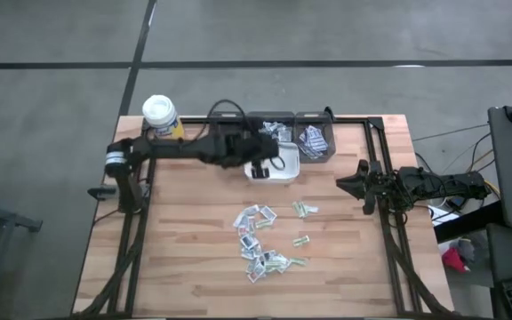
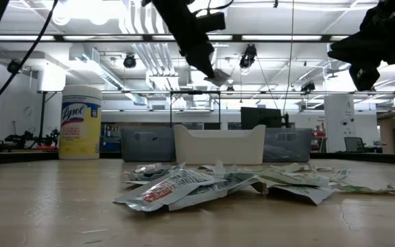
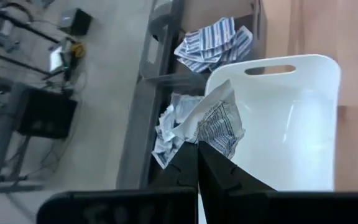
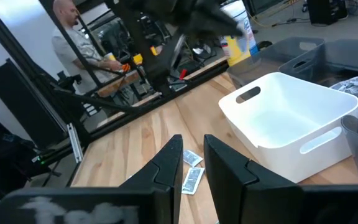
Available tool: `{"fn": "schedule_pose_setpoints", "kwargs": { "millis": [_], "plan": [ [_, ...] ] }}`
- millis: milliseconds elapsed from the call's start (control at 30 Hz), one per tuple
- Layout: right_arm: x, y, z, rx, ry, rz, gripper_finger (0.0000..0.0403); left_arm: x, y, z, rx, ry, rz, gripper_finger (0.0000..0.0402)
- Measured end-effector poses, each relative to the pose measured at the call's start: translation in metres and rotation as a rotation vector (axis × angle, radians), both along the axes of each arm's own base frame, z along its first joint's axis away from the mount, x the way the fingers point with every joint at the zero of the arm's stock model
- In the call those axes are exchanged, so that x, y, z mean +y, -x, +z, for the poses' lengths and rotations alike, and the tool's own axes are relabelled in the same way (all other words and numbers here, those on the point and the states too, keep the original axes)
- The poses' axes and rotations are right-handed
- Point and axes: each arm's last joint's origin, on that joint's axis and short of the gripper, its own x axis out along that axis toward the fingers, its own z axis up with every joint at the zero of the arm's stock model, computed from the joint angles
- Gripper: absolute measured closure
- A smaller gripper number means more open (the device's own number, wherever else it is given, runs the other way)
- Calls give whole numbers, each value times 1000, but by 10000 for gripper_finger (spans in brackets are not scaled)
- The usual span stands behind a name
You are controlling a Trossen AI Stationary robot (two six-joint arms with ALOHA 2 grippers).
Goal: Pick & Place First Aid Supplies
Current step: Put the alcohol pad into the middle black bin
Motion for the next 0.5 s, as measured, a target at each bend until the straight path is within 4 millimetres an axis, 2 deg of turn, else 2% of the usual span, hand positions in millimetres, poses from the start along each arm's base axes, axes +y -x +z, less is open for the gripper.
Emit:
{"fn": "schedule_pose_setpoints", "kwargs": {
  "millis": [333, 500],
  "plan": [
    [0, 0, 0, 1, 0, 1, 339, 77, 17, 14, 3, 79, 24, 401],
    [0, 0, 0, 1, 0, 1, 339, 106, 26, 14, 6, 134, 42, 401]
  ]
}}
